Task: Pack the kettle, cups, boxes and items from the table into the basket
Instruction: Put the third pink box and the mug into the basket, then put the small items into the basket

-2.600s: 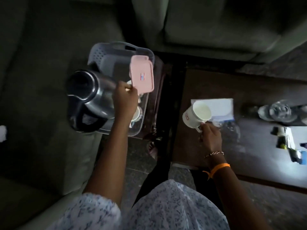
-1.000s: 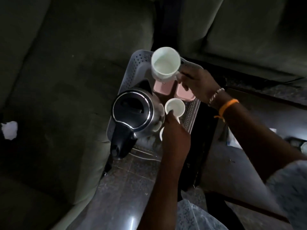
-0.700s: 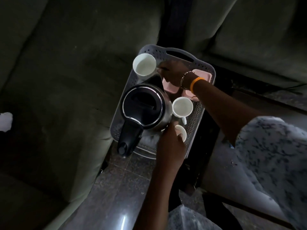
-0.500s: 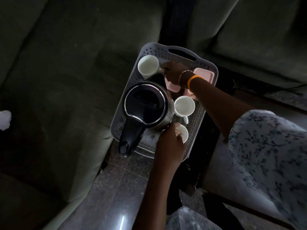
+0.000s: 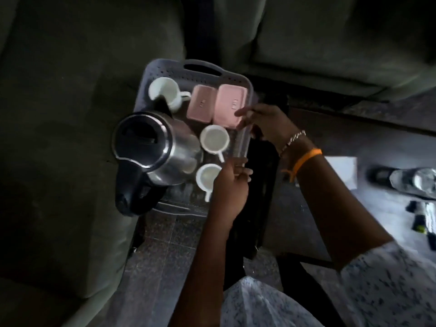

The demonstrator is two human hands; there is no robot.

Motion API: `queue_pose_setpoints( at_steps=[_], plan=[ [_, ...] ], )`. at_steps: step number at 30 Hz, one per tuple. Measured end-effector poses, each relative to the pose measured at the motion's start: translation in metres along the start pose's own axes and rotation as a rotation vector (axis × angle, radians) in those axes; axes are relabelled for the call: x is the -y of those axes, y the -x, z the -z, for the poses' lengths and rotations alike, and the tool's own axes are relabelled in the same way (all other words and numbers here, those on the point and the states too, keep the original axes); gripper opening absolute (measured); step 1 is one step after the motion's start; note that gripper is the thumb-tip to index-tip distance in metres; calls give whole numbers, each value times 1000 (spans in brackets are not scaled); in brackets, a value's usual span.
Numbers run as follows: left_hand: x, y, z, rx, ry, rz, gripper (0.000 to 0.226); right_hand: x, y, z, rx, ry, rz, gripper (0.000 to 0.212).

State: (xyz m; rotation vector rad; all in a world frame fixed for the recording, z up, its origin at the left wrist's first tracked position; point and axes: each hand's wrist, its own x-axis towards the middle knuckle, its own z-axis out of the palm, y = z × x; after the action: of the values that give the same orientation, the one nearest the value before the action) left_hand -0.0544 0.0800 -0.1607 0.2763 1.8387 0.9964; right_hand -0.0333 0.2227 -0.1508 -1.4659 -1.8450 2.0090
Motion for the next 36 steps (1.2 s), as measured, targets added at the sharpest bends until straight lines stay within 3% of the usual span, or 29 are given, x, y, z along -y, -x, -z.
queue_pose_setpoints(
  at_steps=[2, 7, 14, 24, 36],
  plan=[
    [4, 6, -23, 69, -28, 34, 38, -32, 36, 21, -47, -41, -72, 29],
    [26, 33, -91, 262, -214, 132, 23, -111, 106, 63, -187, -213, -267, 27],
    [56, 49, -179, 403, -369, 173, 23, -189, 161, 126, -385, -344, -380, 25],
    [61, -4, -264, 312, -1045, -123, 39, -278, 195, 190, -431, -373, -496, 26],
    [86, 16, -387, 551, -1014, -140, 34, -369, 211, 286, -853, -28, -511, 29]
  ],
)
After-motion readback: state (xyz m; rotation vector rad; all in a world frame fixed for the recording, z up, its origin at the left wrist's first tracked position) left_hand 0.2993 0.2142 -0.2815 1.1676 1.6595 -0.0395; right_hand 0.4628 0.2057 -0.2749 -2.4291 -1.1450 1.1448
